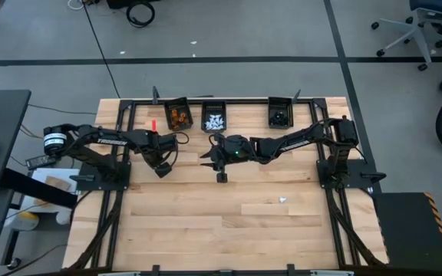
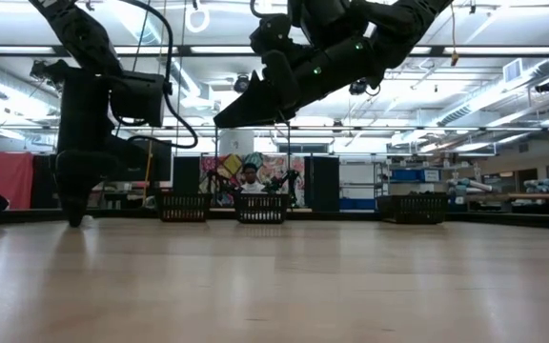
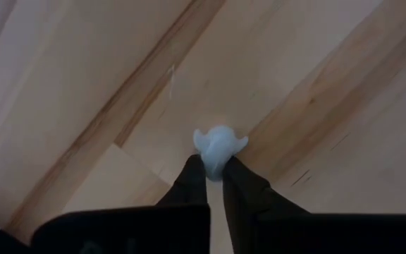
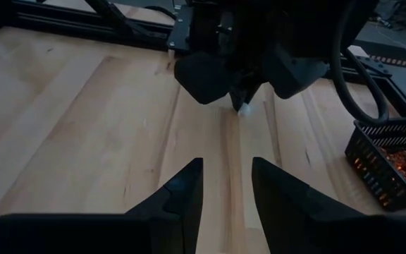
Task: Sort Halloween decoration
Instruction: Put the white ghost toy into the middle black bin
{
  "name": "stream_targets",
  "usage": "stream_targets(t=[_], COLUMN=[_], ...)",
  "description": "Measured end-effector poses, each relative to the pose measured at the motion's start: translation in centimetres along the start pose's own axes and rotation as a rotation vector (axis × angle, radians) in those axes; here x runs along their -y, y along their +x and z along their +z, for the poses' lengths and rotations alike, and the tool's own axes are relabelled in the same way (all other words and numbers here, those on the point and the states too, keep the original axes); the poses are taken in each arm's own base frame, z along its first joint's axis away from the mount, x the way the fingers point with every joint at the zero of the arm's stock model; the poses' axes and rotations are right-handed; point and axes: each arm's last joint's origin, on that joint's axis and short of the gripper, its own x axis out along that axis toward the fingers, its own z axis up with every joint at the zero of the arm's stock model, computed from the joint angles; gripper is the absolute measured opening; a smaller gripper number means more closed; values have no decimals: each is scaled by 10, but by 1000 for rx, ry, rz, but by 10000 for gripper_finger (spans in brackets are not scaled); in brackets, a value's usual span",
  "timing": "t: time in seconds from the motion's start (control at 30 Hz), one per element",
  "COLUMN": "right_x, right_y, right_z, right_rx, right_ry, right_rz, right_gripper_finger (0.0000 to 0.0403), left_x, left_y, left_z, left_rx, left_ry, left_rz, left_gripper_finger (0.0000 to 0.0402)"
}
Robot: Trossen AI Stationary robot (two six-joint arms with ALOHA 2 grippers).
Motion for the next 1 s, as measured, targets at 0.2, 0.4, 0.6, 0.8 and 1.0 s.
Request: stream_targets(t=[0.2, 0.4, 0.6, 0.8, 1.0], right_x=[0, 1, 1, 1, 2], right_y=[0, 0, 0, 0, 0], right_z=[0, -3, -3, -5, -6], right_rx=[-3, -33, -45, -62, -75], right_ry=[-2, -10, -22, -22, -30], right_rz=[0, -29, -48, -46, -66], right_gripper_finger=[127, 127, 127, 127, 127], left_x=[0, 1, 5, 10, 18], left_y=[0, -5, -7, -8, -10], left_z=[0, 2, 3, 5, 9], left_rx=[4, 53, 89, 134, 207], left_ry=[5, 9, 56, 81, 120], left_rz=[-1, -36, -45, -61, -90], left_gripper_finger=[10, 9, 1, 3, 2])
